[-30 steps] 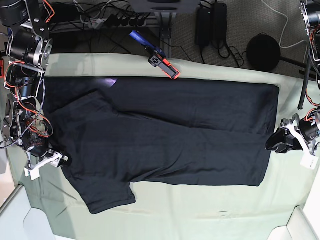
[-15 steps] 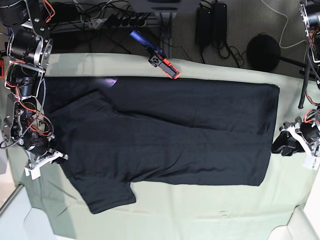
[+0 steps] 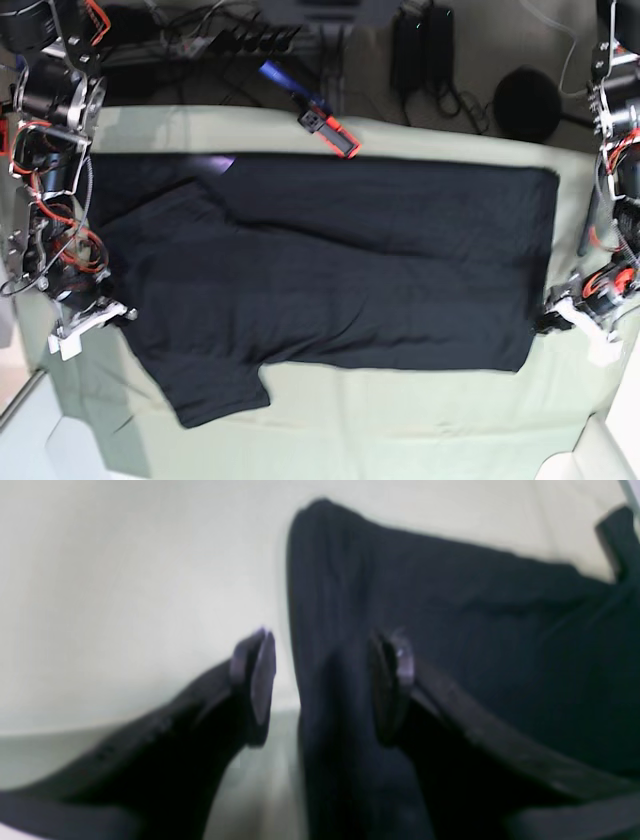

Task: Fold the T-shirt properly

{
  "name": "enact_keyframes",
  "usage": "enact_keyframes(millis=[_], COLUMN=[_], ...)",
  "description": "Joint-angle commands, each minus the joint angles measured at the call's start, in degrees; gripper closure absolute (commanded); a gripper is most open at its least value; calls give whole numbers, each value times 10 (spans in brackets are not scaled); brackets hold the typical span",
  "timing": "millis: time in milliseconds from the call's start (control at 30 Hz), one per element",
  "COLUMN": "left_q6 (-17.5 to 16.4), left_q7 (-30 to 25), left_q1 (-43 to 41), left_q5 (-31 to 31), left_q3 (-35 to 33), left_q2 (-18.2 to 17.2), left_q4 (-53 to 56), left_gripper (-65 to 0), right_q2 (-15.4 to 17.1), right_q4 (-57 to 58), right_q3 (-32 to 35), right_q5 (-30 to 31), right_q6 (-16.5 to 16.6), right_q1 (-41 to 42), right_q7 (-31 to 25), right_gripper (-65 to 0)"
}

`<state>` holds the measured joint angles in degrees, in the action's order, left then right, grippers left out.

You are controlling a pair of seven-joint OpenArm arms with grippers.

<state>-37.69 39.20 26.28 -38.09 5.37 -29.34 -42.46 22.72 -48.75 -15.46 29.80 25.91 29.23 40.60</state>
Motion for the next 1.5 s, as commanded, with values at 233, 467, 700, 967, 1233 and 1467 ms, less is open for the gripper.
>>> enact_keyframes(millis=[233,467,700,967,1233,1467], left_q6=[15,-15,-23,-23,-23,-23], left_q7=[-60,-21,0,10,17,9], left_q1=[51,55,58,58,57,49], left_q5=[40,-23,-59,-58,-41,-18], left_q3=[-10,-10,-9,-9,-10,-10], left_q2=[11,16,27,27,27,27], left_q4=[73,71,54,32,32,32], left_gripper=[-329,-329,-329,-326,-326,-326], right_q2=[9,9,9,9,9,9], right_q4=[-11,-11,-11,-11,-11,-11], right_q3=[-2,-2,-2,-2,-2,-2], right_q5=[7,7,7,13,13,13], right_q6=[39,39,39,39,39,39], right_q1=[17,17,17,17,17,17], right_q7=[-3,-3,-3,-3,-3,-3], right_gripper=[0,0,0,0,0,0])
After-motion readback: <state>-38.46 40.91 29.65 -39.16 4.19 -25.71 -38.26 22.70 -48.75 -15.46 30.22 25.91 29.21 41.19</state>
